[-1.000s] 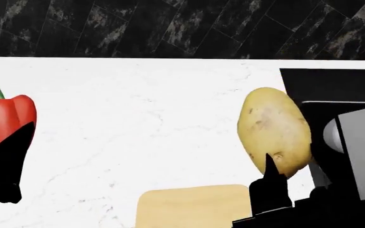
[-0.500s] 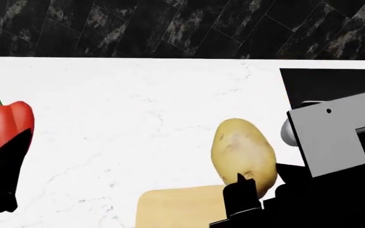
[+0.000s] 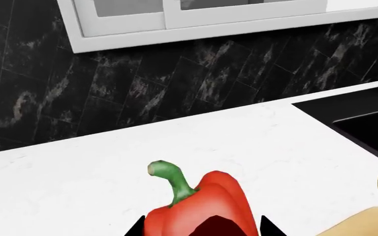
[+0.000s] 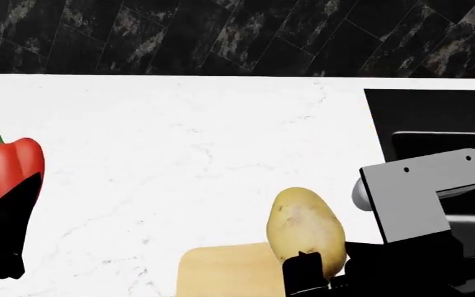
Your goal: Pick the vegetables from the sink and place them on the cutting board.
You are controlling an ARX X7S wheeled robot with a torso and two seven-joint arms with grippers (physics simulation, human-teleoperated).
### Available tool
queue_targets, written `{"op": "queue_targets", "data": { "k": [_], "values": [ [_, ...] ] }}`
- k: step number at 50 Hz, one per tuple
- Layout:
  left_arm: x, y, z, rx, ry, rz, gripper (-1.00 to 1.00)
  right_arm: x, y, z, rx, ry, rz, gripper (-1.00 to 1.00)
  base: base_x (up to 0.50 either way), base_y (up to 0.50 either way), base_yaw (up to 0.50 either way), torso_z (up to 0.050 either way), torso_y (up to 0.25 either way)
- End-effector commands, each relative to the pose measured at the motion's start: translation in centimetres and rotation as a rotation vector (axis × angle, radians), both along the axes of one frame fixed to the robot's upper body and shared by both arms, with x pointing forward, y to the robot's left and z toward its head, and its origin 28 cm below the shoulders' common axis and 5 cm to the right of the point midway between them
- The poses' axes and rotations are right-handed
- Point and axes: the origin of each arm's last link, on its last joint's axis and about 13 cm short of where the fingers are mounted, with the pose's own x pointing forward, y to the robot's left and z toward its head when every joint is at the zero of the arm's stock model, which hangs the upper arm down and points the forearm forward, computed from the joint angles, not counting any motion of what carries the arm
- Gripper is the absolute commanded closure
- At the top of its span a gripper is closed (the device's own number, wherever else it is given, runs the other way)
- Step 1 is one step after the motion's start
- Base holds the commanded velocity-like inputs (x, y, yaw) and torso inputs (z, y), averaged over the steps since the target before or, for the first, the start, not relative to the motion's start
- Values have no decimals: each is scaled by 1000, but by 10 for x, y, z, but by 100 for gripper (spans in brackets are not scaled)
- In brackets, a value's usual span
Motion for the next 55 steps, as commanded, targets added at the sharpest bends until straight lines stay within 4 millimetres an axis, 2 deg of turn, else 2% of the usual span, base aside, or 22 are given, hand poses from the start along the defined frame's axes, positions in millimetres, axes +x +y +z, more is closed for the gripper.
{"op": "queue_targets", "data": {
  "k": [1,6,22,44,45,55],
  "values": [
    [-2,-1,0,-28,-4,-22,100,6,1,-11,20,18,-4,100,0,0,0,0,0],
    [1,-6,0,-30,-1,-22,100,7,1,-15,22,31,0,100,0,0,0,0,0],
    [-2,0,-3,-30,8,-18,100,8,0,-30,13,61,-10,100,0,0,0,0,0],
    [-3,0,-7,-31,12,-23,100,7,1,-31,6,60,2,100,0,0,0,0,0],
    [-3,0,-6,-32,11,-24,100,7,1,-31,2,62,6,-100,0,0,0,0,0],
    [-6,3,-7,-33,12,-30,100,6,2,-33,7,63,15,-100,0,0,0,0,0]
  ]
}}
